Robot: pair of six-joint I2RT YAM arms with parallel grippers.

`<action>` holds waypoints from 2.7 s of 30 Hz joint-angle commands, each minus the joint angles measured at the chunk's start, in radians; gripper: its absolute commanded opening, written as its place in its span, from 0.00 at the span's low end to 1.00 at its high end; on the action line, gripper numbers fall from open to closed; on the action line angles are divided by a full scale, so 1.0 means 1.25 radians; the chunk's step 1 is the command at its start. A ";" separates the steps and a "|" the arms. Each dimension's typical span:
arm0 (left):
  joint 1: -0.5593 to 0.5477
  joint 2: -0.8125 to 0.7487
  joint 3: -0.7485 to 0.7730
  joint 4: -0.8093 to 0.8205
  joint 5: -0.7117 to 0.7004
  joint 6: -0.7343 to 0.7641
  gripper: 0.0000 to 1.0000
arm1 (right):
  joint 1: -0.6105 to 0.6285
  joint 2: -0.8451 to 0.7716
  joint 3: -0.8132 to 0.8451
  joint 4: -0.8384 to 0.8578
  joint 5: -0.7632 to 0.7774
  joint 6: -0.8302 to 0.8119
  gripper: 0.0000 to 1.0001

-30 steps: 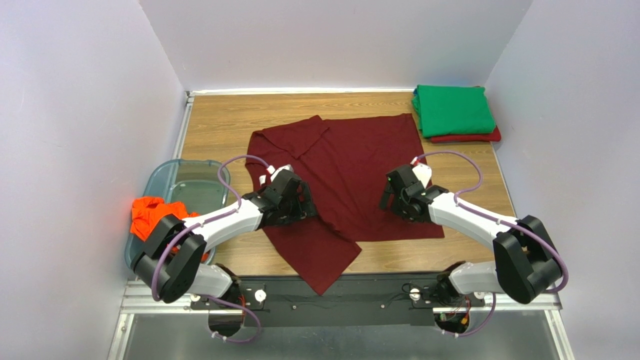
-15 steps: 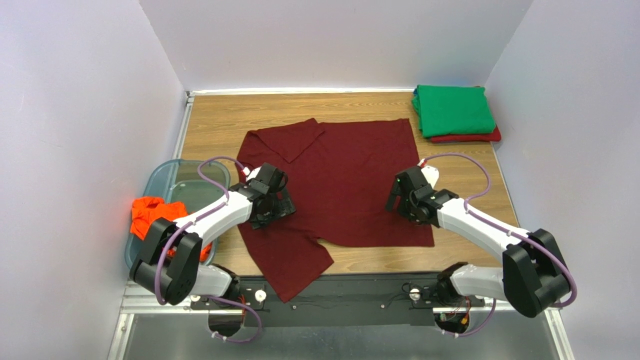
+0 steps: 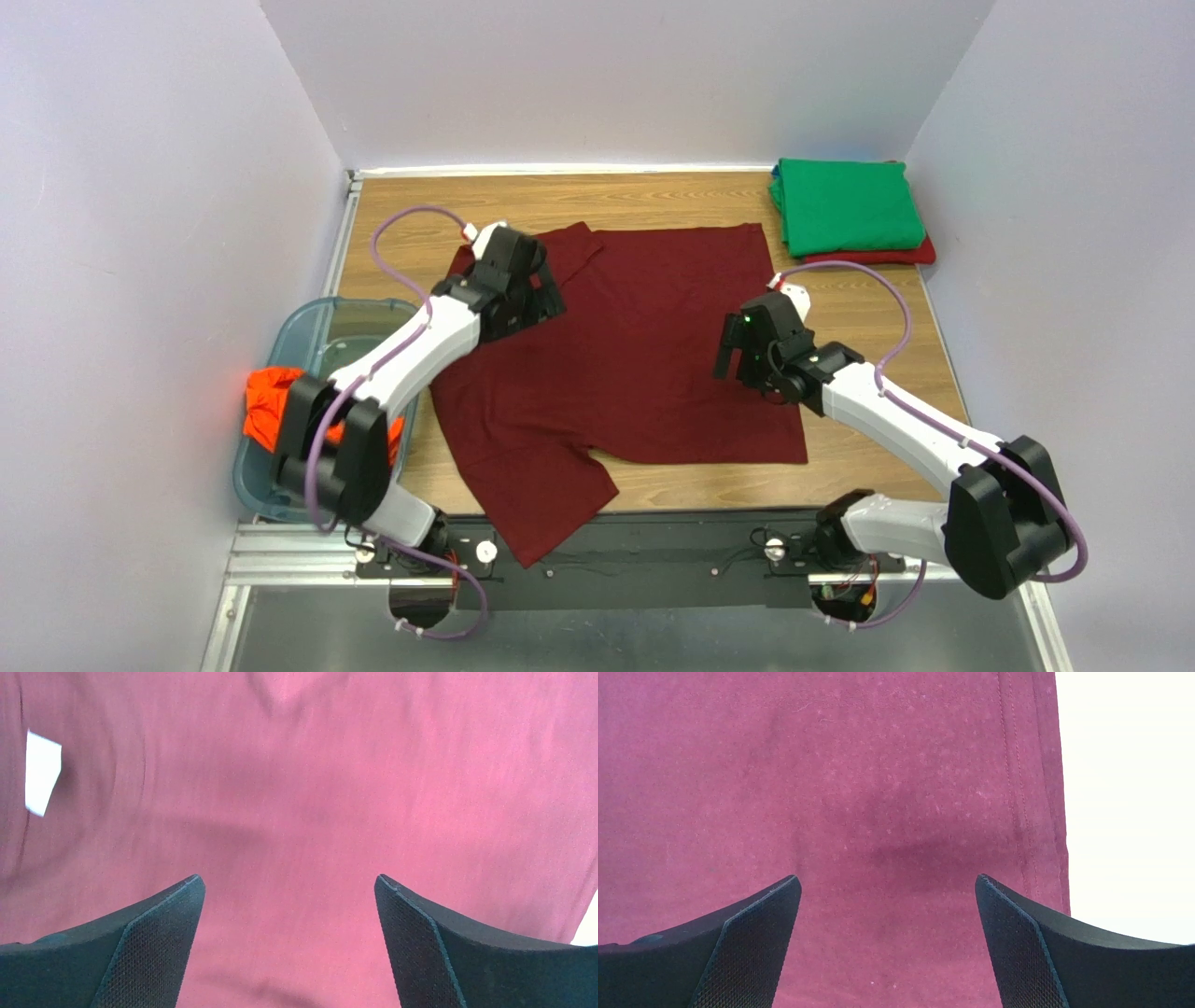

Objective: Fold and stack the t-shirts
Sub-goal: Flatten the tshirt out

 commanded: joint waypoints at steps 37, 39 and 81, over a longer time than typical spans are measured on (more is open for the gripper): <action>0.102 0.476 0.304 0.112 0.026 0.068 0.25 | -0.003 0.080 0.019 0.020 0.037 -0.054 1.00; 0.102 0.469 0.309 0.105 0.019 0.065 0.24 | -0.003 0.079 0.019 0.020 0.037 -0.054 1.00; 0.296 0.875 1.001 0.255 0.194 0.036 0.00 | -0.006 0.126 0.035 0.020 0.048 -0.036 1.00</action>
